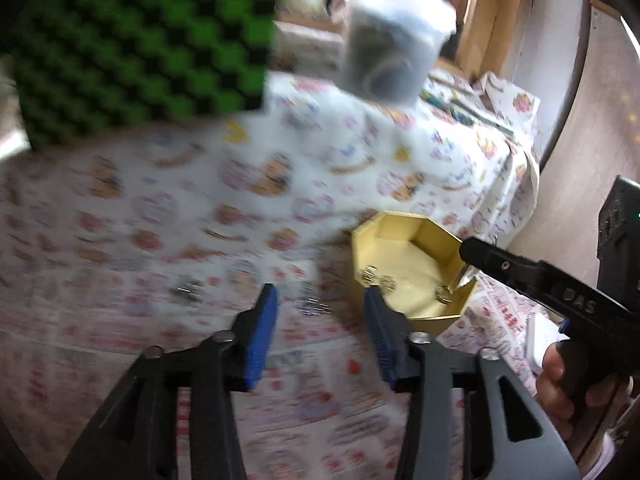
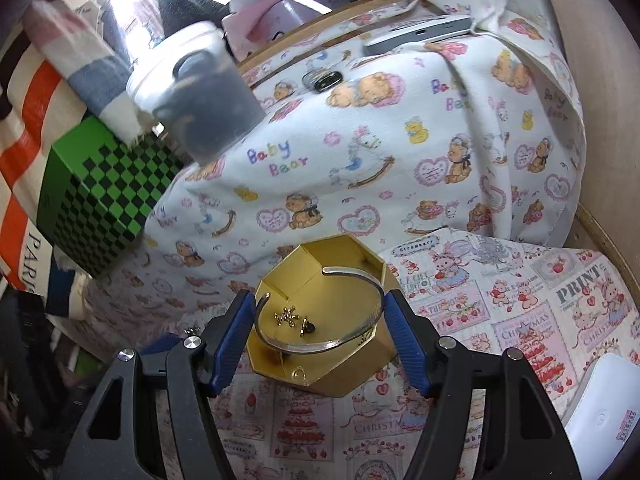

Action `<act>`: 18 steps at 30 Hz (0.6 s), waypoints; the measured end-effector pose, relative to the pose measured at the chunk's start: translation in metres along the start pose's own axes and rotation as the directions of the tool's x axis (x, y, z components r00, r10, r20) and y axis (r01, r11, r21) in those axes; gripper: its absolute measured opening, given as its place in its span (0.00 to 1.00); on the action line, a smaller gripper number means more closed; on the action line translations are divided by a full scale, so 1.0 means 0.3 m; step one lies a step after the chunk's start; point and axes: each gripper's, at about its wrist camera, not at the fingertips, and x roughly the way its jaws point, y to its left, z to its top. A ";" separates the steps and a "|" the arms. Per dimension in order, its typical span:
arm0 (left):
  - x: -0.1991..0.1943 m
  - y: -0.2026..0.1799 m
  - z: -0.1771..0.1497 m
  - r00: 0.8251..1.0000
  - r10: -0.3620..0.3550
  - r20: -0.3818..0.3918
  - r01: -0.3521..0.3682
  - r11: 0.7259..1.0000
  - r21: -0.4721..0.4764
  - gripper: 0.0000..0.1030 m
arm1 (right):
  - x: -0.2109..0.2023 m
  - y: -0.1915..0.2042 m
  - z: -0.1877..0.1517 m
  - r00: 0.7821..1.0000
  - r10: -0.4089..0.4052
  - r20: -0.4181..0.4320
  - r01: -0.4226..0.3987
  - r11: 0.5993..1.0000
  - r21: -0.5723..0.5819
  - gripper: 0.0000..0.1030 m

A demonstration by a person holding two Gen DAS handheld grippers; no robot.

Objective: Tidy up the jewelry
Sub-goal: 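Carry the bangle and ring over the gold box and open both tools, then move the left tool to the small earrings and grasp them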

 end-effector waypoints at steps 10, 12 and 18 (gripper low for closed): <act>-0.107 0.144 -0.069 0.996 0.076 0.046 -0.073 0.995 -0.069 0.59 | 0.019 0.028 -0.016 0.997 -0.070 0.010 0.071 0.995 -0.064 0.67; -0.112 0.166 -0.073 0.995 0.083 0.048 -0.079 0.994 -0.077 0.59 | 0.014 0.031 -0.016 0.997 -0.079 0.019 0.080 0.994 -0.068 0.67; -0.154 0.206 -0.070 0.985 0.148 0.087 -0.141 0.987 -0.083 0.66 | -0.021 0.072 -0.026 0.987 -0.125 0.098 0.138 0.981 -0.135 0.80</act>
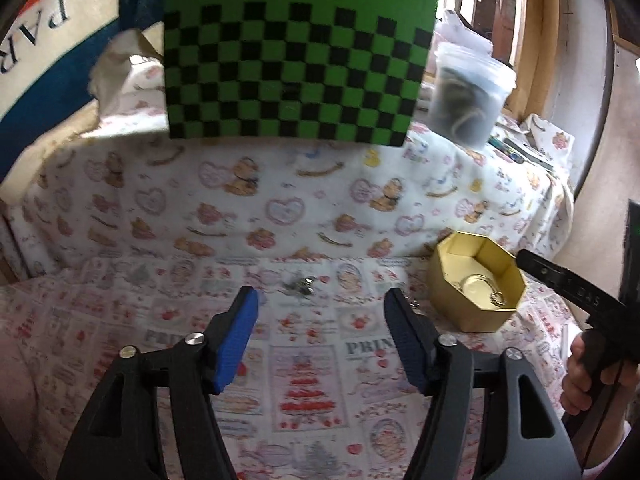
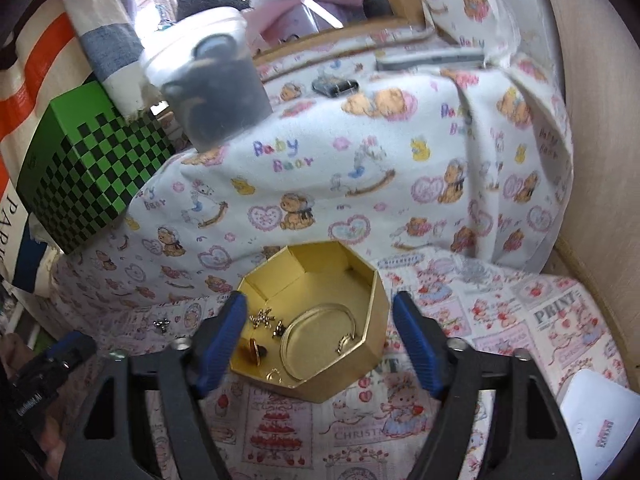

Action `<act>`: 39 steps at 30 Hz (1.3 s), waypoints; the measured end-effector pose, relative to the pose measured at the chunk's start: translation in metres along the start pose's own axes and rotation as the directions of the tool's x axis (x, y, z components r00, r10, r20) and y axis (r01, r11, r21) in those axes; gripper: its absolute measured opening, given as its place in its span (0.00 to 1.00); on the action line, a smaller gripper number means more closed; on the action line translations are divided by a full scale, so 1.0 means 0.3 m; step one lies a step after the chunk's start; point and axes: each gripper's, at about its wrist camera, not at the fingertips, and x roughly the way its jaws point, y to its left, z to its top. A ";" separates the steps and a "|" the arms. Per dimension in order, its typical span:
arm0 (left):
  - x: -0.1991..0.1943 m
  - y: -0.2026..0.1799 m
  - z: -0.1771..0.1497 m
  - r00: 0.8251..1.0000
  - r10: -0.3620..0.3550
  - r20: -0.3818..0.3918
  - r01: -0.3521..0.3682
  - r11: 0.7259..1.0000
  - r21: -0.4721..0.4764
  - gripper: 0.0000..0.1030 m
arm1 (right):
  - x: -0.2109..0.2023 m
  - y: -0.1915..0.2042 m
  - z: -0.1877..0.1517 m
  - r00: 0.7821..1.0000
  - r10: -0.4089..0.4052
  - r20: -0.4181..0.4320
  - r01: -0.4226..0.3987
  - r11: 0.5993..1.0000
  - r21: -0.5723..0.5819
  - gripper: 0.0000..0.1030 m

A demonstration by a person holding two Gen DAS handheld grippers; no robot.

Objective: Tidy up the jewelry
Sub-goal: 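Move the left tool to the small earrings and grasp them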

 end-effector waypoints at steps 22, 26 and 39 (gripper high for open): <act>0.036 0.030 -0.015 0.999 0.050 0.002 -0.050 0.999 -0.015 0.95 | -0.026 0.080 -0.021 0.998 -0.021 0.055 0.027 0.993 -0.113 0.83; 0.052 0.017 0.007 0.996 0.085 -0.003 -0.085 0.996 0.000 0.95 | -0.025 0.075 -0.019 0.998 -0.018 0.052 0.023 0.995 -0.102 0.83; 0.269 0.031 0.115 0.980 0.097 -0.172 -0.107 0.993 -0.051 0.72 | -0.015 0.052 -0.015 0.999 -0.034 0.036 0.037 0.997 -0.067 0.83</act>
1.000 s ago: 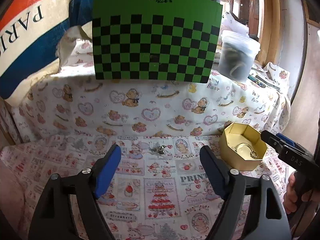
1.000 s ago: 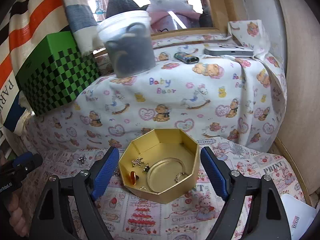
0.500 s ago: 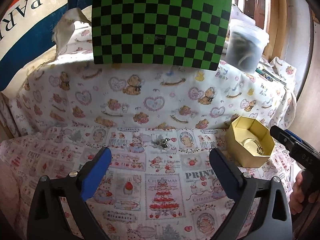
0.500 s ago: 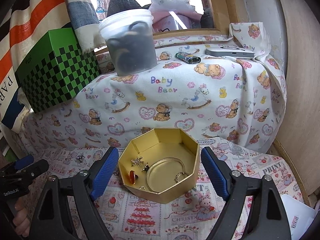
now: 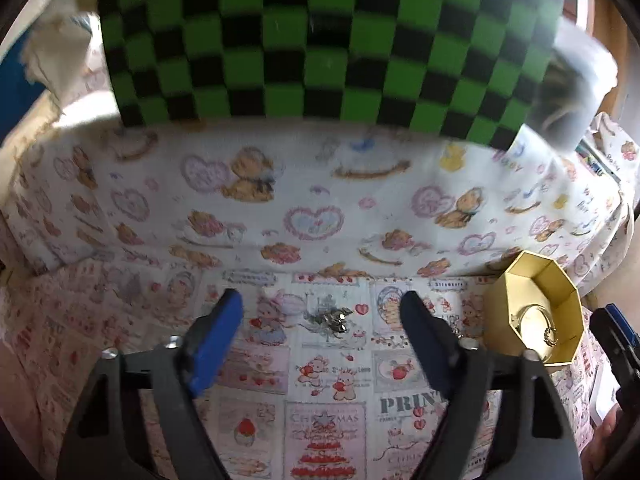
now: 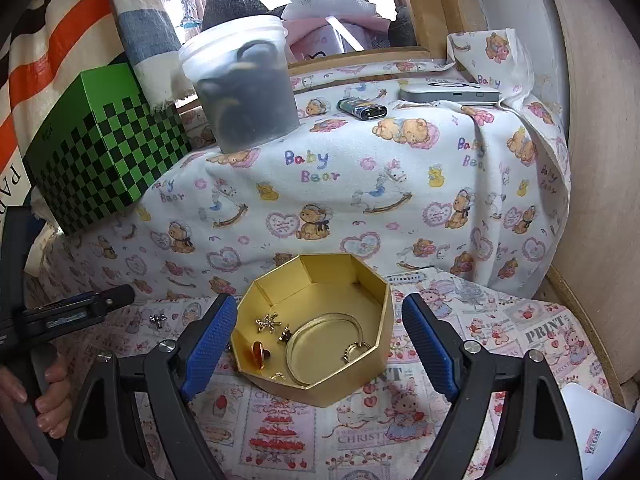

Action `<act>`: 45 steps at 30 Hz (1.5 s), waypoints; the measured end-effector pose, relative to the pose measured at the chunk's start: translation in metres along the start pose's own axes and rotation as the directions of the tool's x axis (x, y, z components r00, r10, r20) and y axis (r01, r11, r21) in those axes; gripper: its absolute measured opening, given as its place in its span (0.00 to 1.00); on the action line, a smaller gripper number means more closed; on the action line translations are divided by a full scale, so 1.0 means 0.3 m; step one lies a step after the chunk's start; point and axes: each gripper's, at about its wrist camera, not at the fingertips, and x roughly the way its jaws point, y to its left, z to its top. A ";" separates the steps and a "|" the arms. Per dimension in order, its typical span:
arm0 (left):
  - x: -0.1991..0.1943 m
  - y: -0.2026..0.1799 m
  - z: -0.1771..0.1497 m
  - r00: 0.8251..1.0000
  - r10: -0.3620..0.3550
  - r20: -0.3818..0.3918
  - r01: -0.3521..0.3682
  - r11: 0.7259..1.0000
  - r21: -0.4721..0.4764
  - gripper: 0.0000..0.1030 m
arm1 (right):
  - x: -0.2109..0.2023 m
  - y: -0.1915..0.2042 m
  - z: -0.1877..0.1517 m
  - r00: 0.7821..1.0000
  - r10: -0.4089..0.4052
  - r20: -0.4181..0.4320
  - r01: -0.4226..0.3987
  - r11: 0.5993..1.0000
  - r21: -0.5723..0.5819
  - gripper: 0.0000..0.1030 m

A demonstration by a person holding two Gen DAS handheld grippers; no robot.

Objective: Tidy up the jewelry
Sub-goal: 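Move the left tool to the small earrings and grasp them, then grasp the silver chain with the right tool while the left holds the earrings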

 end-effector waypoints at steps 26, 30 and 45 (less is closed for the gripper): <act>-0.032 -0.036 -0.074 0.999 -0.037 -0.001 0.037 0.997 0.069 0.18 | -0.014 0.021 0.000 1.000 0.008 0.004 -0.008 0.999 -0.035 0.83; -0.144 -0.008 -0.091 0.995 -0.082 0.062 0.077 0.994 0.075 0.18 | -0.013 0.044 -0.008 1.000 0.019 -0.002 -0.019 0.998 -0.058 0.83; -0.252 0.178 -0.099 0.982 -0.101 0.160 0.103 0.995 -0.003 0.18 | 0.043 0.327 -0.010 0.975 0.119 -0.187 -0.159 0.964 -0.212 0.49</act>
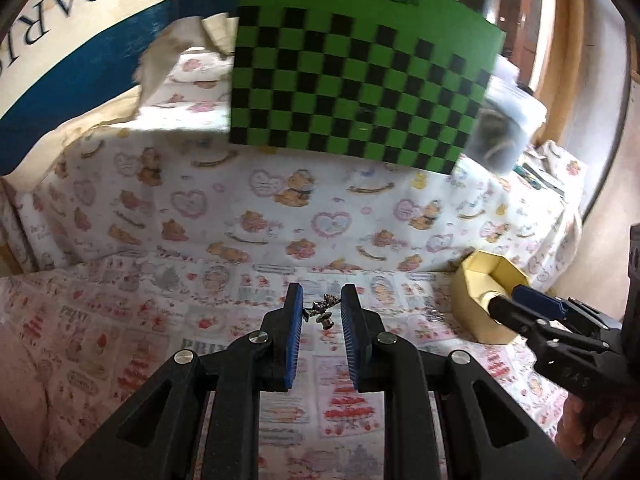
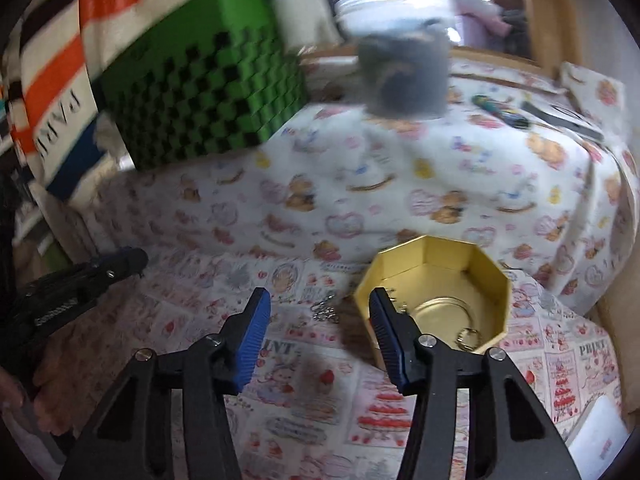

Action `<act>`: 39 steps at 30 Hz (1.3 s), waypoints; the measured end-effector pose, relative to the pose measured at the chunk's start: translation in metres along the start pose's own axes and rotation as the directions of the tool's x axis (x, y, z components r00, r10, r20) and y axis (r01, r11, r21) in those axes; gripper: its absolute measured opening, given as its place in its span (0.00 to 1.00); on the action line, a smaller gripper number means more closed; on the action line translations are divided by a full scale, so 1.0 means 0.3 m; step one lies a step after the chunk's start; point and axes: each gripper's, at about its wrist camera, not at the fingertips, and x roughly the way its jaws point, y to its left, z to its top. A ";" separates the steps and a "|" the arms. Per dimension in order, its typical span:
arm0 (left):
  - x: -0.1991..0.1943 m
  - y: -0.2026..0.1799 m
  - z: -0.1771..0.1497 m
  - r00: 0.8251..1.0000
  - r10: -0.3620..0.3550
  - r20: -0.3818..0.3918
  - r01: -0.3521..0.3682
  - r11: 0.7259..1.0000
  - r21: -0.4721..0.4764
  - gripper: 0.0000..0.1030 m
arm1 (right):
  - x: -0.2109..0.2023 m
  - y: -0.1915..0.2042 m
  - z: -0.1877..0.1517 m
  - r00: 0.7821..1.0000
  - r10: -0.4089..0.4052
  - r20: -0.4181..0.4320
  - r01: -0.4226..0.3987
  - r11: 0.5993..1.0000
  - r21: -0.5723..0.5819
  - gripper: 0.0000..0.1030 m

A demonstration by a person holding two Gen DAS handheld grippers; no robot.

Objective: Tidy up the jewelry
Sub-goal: 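Grasp the silver chain with the right tool while the left holds the earrings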

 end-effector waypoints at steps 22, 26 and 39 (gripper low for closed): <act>0.067 0.080 -0.017 0.998 0.058 -0.035 -0.060 0.997 -0.050 0.18 | 0.346 0.091 -0.001 0.940 -0.252 -0.229 0.223 0.964 -0.145 0.07; 0.064 0.077 -0.019 0.998 0.061 -0.034 -0.063 0.997 -0.049 0.18 | 0.321 0.101 -0.016 0.951 -0.219 -0.220 0.191 0.971 -0.141 0.03; 0.034 0.076 -0.017 0.998 0.061 -0.014 -0.062 0.997 -0.048 0.18 | 0.214 0.088 -0.017 0.968 -0.163 -0.193 0.154 0.986 -0.063 0.21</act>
